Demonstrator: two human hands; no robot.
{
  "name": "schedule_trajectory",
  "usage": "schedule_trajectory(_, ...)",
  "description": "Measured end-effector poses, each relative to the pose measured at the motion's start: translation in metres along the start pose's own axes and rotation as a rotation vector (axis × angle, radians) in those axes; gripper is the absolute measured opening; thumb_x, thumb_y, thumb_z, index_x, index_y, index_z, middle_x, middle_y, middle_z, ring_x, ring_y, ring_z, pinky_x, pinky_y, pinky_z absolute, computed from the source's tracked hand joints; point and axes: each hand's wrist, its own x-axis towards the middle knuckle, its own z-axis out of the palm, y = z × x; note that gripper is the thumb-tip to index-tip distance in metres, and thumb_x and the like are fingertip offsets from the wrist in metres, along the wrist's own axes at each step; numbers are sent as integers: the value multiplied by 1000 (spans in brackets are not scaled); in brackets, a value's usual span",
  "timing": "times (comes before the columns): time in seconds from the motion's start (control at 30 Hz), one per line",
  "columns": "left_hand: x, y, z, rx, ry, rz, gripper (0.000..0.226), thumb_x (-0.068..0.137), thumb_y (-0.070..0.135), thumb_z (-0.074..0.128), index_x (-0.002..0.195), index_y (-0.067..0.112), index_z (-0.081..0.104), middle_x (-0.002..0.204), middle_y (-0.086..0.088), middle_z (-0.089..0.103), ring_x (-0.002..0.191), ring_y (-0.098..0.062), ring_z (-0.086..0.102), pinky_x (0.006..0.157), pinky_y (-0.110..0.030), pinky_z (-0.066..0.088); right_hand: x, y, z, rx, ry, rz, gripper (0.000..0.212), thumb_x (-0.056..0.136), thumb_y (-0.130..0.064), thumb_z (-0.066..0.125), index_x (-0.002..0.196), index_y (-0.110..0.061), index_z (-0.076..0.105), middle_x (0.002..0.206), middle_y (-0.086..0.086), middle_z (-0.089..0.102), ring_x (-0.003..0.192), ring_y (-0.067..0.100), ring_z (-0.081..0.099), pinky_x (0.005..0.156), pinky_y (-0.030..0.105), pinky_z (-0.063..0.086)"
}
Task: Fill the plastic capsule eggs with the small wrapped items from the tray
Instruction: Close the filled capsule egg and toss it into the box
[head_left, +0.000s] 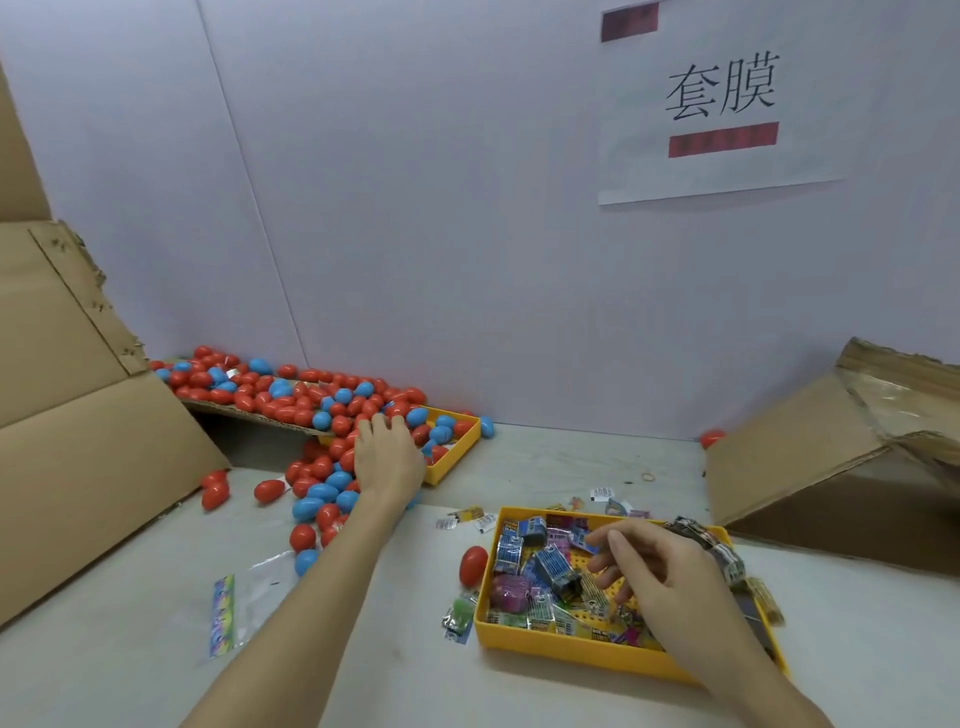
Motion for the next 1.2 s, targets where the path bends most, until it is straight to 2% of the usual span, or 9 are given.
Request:
schedule_trajectory(0.13,5,-17,10,219,-114,132,28,101,20,44,124,12,59,137,-10,54,127,-27,45,109,-34,33,0,1,-1,-13,-2,-2,26,104,-16,53,94,-28,74,82,-7,74,76,13,69,66,27,58)
schedule_trajectory(0.3,8,-19,7,285,-199,117,20,97,16,47,114,12,58,134,-13,51,127,-29,41,111,-37,29,-1,1,-1,-12,-3,-4,26,104,-16,54,92,-28,74,81,-8,74,76,10,69,65,22,56)
schedule_trajectory(0.47,22,-28,0,258,-249,117,32,97,9,51,129,7,49,135,-14,48,126,-29,42,104,-37,37,-1,0,0,-12,3,6,26,104,-13,54,91,-24,74,81,-6,73,75,10,69,64,20,55)
schedule_trajectory(0.6,23,-33,1,72,-179,123,36,96,-3,58,131,5,52,137,-16,45,123,-28,46,99,-33,49,-2,0,-1,0,5,13,27,104,-12,53,91,-24,74,81,-5,73,75,12,69,65,23,56)
schedule_trajectory(0.73,8,-16,1,-112,-166,184,38,96,-5,58,133,3,54,130,-15,49,117,-27,46,96,-32,44,-1,-1,-1,6,10,19,27,104,-13,53,92,-22,75,80,-5,73,75,13,69,65,24,57)
schedule_trajectory(0.83,-16,14,-13,-415,-76,248,39,98,1,58,137,2,56,125,-14,54,116,-27,51,100,-34,45,-1,-3,-2,33,13,28,26,105,-12,52,94,-21,74,80,-5,73,75,14,70,65,26,58)
schedule_trajectory(0.93,-55,53,-35,-802,29,310,32,96,1,63,128,6,62,117,-8,63,103,-20,62,91,-30,53,-2,-6,-5,85,61,27,24,104,-7,52,102,-20,73,80,-1,74,73,16,70,64,26,58)
schedule_trajectory(1.1,-124,94,-57,-1296,-295,288,29,98,9,65,123,23,64,108,3,72,96,-14,72,87,-25,58,-3,-11,-13,163,109,-27,35,101,-6,58,124,-32,66,95,-5,77,80,13,73,58,18,55)
schedule_trajectory(1.2,-146,104,-59,-1365,-450,276,27,99,15,66,123,27,67,112,7,74,101,-14,72,88,-24,57,-5,-13,-16,141,88,-113,48,97,-7,66,137,-34,59,111,-9,73,98,9,72,75,19,59)
